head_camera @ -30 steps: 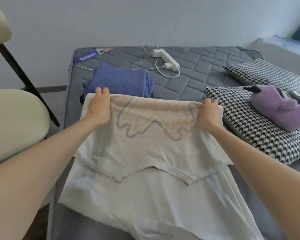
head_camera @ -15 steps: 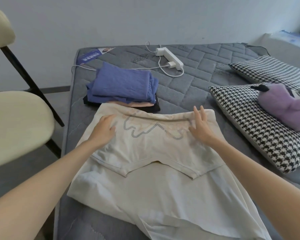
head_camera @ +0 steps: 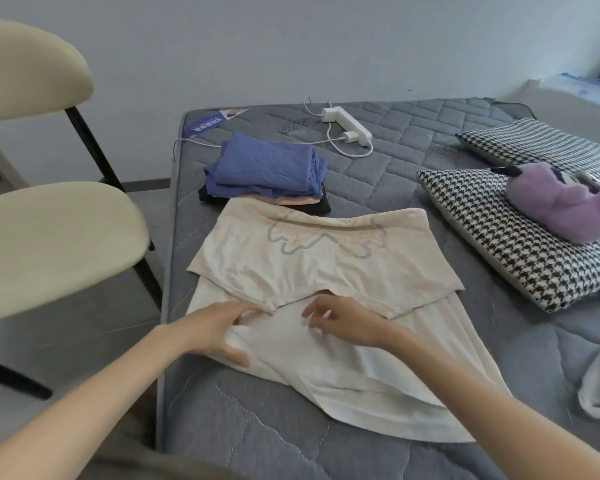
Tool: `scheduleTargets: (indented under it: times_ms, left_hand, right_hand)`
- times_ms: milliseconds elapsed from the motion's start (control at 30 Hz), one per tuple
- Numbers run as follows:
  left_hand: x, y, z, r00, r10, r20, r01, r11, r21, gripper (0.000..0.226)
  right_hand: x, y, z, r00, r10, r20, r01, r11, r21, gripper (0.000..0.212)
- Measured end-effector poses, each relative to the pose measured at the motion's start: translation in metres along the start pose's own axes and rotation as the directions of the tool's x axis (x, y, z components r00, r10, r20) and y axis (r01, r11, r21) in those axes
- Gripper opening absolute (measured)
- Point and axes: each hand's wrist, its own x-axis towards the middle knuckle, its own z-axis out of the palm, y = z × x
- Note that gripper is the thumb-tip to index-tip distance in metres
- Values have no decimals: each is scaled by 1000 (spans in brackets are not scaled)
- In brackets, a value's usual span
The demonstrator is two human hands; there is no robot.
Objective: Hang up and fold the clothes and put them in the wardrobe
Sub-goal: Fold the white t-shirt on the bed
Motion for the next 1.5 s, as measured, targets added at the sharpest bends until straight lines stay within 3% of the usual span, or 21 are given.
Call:
scheduleTargets:
  times_ms: [133, 267, 367, 533, 633, 800, 1000, 1133, 1267, 1367, 1500]
  left_hand:
    - [-26, -5, 2, 998, -34, 43, 24, 975, 221, 55]
    - [-58, -11, 8, 986, -99, 132, 44, 930, 366, 27]
    - [-77, -15, 14, 985, -129, 118, 82, 938, 336, 26]
    - [-83, -6, 28, 984, -36, -173, 85, 955, 285, 41]
    - [-81, -2, 42, 989, -35, -146, 68, 970, 233, 53]
    - [-85, -2, 59, 981, -7, -192, 46, 979, 199, 24]
    - [-97, -10, 69, 984, 67, -168, 18, 888, 460, 46]
    - [-102, -6, 72, 986, 47, -158, 28, 896, 443, 23]
    - [-93, 11, 83, 971, 110, -213, -2, 892, 453, 58]
    - [-80, 25, 96, 981, 120, -153, -36, 884, 466, 81]
    - [-71, 35, 105, 987, 84, -136, -7, 871, 492, 80]
  right_hand:
    - [-12, -17, 30, 986, 5, 166, 3, 999, -51, 29]
    - [-24, -24, 50, 979, -5, 204, 18, 998, -63, 32]
    - [-32, -25, 61, 971, 17, 239, -26, 999, 35, 30]
    - [-46, -22, 64, 989, -61, 136, 69, 996, -57, 24]
    - [-57, -18, 61, 994, -81, 74, 91, 985, -148, 26]
    - [-75, -1, 65, 998, -57, -4, 51, 921, -385, 34]
    - [-98, 15, 73, 984, -175, -5, 146, 832, -535, 39]
    - [-111, 23, 67, 984, -180, 20, 152, 763, -628, 53]
    - [-123, 34, 66, 987, -153, -50, 72, 701, -709, 58]
    - [-136, 54, 65, 986, -111, -126, -7, 722, -692, 68]
    - [-158, 82, 53, 971, -66, -228, -89, 789, -608, 76]
